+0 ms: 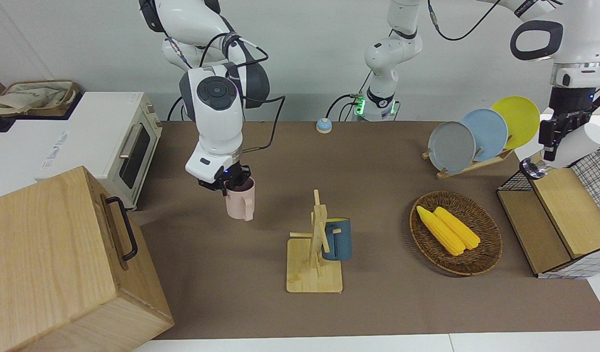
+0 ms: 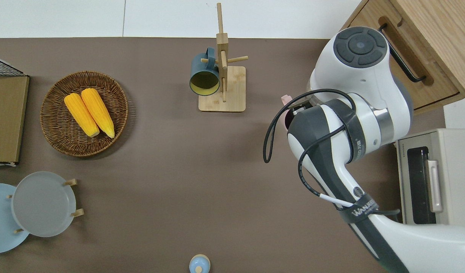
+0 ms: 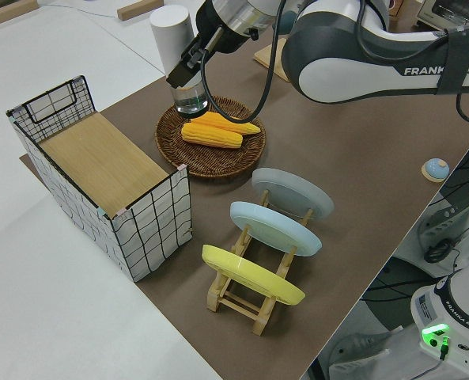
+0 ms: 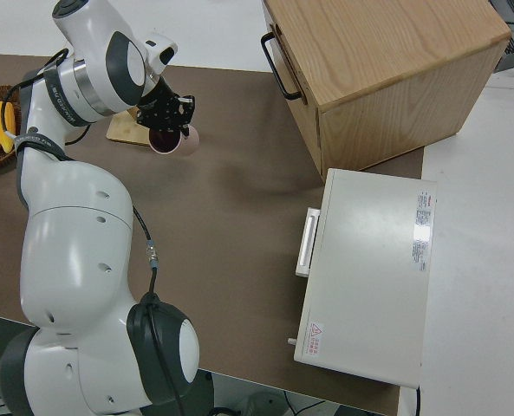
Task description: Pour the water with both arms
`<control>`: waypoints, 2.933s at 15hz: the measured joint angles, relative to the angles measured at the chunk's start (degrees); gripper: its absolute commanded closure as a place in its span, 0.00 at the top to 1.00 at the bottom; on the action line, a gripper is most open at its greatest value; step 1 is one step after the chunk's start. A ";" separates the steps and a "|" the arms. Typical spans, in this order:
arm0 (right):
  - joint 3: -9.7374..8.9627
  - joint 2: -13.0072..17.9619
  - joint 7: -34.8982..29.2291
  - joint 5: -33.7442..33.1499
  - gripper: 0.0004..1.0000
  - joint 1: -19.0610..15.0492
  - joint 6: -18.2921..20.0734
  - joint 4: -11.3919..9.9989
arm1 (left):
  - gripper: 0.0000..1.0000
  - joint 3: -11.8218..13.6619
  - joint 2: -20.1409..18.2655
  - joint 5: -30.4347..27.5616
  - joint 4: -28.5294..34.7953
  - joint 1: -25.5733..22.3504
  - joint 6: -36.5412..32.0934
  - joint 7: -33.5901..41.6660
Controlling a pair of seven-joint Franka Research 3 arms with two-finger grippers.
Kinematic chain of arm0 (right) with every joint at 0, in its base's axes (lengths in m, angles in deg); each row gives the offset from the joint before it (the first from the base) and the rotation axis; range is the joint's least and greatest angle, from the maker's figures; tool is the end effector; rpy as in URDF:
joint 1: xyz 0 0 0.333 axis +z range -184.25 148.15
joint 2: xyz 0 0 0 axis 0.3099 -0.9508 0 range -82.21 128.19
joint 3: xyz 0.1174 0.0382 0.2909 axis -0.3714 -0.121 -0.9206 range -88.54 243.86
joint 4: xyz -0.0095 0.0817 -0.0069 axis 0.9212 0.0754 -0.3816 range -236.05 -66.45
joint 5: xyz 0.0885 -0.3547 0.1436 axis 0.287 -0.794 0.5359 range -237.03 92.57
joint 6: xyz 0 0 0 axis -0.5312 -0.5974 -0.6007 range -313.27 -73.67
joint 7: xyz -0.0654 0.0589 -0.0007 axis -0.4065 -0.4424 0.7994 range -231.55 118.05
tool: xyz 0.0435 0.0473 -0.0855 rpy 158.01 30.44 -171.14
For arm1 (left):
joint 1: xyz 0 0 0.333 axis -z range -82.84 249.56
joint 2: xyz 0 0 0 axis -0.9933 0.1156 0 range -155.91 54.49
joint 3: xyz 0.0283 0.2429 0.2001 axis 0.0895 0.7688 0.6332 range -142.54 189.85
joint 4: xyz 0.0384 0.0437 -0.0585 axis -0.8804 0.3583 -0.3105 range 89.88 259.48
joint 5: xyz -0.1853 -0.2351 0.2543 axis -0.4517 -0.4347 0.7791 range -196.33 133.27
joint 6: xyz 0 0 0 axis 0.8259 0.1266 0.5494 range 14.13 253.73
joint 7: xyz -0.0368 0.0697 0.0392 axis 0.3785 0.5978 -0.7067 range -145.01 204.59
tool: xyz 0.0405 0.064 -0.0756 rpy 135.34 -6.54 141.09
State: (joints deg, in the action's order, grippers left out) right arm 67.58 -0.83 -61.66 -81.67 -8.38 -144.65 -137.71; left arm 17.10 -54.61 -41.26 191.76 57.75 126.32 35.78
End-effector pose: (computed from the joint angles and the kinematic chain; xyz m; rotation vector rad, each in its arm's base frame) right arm 0.6448 0.1929 0.4797 3.0028 0.4119 -0.1061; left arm 0.5543 0.1880 0.5936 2.9576 0.4735 0.9036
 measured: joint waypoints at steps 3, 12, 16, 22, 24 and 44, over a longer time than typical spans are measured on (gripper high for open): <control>-0.19 0.45 -5.48 5.78 0.00 3.61 2.48 -0.09 | 0.03 -2.68 -3.87 0.84 5.06 0.07 0.16 -4.16; -0.39 0.62 -21.87 19.37 0.00 11.82 0.47 -0.69 | 0.03 -10.31 -17.76 1.00 21.28 0.34 1.27 -13.42; -0.42 -1.93 -28.16 19.76 0.00 15.27 -4.59 -1.44 | 0.03 -14.49 -21.21 1.03 25.35 0.41 1.41 -17.95; -0.36 -6.68 -32.87 22.62 0.00 17.25 -11.30 -0.66 | 0.04 -19.22 -24.37 1.05 30.04 0.50 1.52 -22.55; -0.37 -7.87 -35.24 24.03 0.00 18.03 -12.69 0.32 | 0.03 -20.82 -24.73 1.05 31.07 0.51 1.58 -24.48; -0.07 -14.07 -40.55 24.35 0.99 22.16 -24.03 1.29 | 0.03 -22.84 -24.83 1.05 32.10 0.63 1.59 -26.73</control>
State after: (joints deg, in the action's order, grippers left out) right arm 67.51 -14.90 -102.22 -57.33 13.78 -168.68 -136.42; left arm -5.74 -79.44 -40.21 223.86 58.38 127.91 9.05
